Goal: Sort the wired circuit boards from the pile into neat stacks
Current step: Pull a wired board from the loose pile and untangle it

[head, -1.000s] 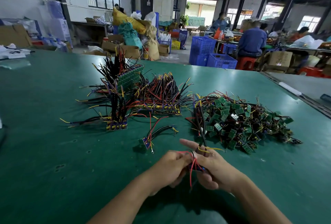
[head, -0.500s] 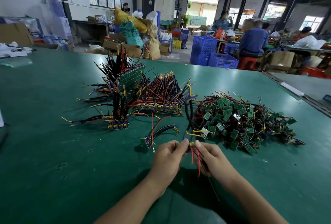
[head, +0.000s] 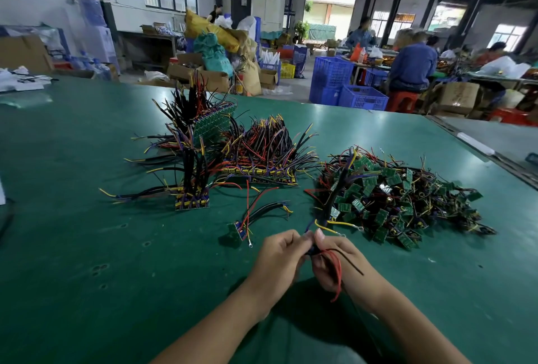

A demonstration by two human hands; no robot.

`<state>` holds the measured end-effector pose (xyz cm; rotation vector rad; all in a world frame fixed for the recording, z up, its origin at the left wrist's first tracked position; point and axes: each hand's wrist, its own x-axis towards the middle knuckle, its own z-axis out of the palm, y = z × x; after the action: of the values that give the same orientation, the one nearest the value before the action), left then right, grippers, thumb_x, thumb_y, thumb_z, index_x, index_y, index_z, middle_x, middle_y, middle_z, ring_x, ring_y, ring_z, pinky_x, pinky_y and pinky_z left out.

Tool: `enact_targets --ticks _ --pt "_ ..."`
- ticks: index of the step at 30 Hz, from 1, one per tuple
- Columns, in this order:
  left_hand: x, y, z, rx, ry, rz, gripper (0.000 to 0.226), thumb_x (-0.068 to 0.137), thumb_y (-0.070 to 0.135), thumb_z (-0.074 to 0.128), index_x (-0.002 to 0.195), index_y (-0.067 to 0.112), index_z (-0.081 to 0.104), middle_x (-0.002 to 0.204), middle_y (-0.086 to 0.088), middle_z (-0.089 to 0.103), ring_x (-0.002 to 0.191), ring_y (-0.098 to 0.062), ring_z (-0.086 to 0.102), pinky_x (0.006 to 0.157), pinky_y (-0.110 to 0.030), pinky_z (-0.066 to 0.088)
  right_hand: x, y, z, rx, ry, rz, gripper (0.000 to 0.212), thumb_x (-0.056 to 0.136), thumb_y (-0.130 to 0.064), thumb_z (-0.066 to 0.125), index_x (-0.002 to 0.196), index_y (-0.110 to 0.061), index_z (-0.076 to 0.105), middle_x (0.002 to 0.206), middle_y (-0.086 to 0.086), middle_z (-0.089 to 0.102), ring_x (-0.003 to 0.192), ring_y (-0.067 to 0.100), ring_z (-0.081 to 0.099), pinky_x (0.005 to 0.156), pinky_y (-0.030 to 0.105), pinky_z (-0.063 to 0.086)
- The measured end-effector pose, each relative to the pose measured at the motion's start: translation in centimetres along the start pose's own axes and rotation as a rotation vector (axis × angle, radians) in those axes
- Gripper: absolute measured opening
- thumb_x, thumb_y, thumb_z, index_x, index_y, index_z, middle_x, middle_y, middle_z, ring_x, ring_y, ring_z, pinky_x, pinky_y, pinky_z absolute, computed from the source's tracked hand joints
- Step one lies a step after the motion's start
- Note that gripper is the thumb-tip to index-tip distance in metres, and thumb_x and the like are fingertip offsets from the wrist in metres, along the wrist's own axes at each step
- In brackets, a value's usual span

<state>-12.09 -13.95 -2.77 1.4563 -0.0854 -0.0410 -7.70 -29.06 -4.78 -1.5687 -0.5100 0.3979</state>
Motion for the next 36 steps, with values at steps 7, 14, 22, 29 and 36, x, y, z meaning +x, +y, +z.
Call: enact_targets --ticks 7,14,22,29,36 --pt "0.1 -0.3 0.0 0.025 -0.074 0.014 0.037 0.099 0.028 0.047 0.065 0.016 0.042 0.045 0.012 0.03 0.038 -0.004 0.024 0.04 -0.016 0.02 0.8 1.8 -0.5 0.003 0.012 0.116 0.065 0.089 -0.074 0.044 0.055 -0.02 0.048 0.036 0.003 0.037 0.029 0.016 0.028 0.039 0.016 0.028" --pt "0.2 -0.6 -0.3 0.039 -0.149 0.04 0.035 0.096 0.04 0.044 0.073 0.014 0.046 0.046 0.007 0.029 0.039 -0.008 0.024 0.04 -0.019 0.022 0.0 -0.1 -0.1 0.136 -0.047 0.16 0.064 0.077 -0.075 0.061 0.051 -0.018 0.046 0.037 -0.001 0.034 0.032 0.014 0.029 0.04 0.017 0.027" --pt "0.0 -0.3 -0.7 0.042 -0.257 0.032 0.048 0.101 0.038 0.037 0.097 -0.008 0.048 0.055 0.004 0.027 0.043 -0.007 0.024 0.043 -0.018 0.022 0.1 0.2 0.0 0.186 -0.063 0.155 0.064 0.082 -0.07 0.061 0.055 -0.013 0.044 0.039 -0.001 0.031 0.035 0.016 0.019 0.039 0.017 0.023" --pt "0.1 -0.3 -0.4 -0.102 -0.086 -0.144 0.035 0.099 0.035 0.044 0.068 0.02 0.05 0.053 0.006 0.052 0.048 -0.01 0.043 0.052 -0.021 0.034 -0.6 -0.9 0.6 0.319 -0.107 0.105 0.06 0.083 -0.068 0.06 0.055 -0.016 0.047 0.038 -0.003 0.03 0.033 0.011 0.024 0.041 0.017 0.024" --pt "0.6 0.3 -0.3 -0.131 0.044 -0.136 0.043 0.097 0.033 0.048 0.056 0.023 0.052 0.053 0.002 0.042 0.05 -0.013 0.036 0.051 -0.024 0.027 -0.5 -2.8 2.0 0.393 0.023 0.216 0.057 0.083 -0.06 0.043 0.048 -0.016 0.047 0.039 0.0 0.025 0.033 0.012 0.019 0.042 0.026 0.011"
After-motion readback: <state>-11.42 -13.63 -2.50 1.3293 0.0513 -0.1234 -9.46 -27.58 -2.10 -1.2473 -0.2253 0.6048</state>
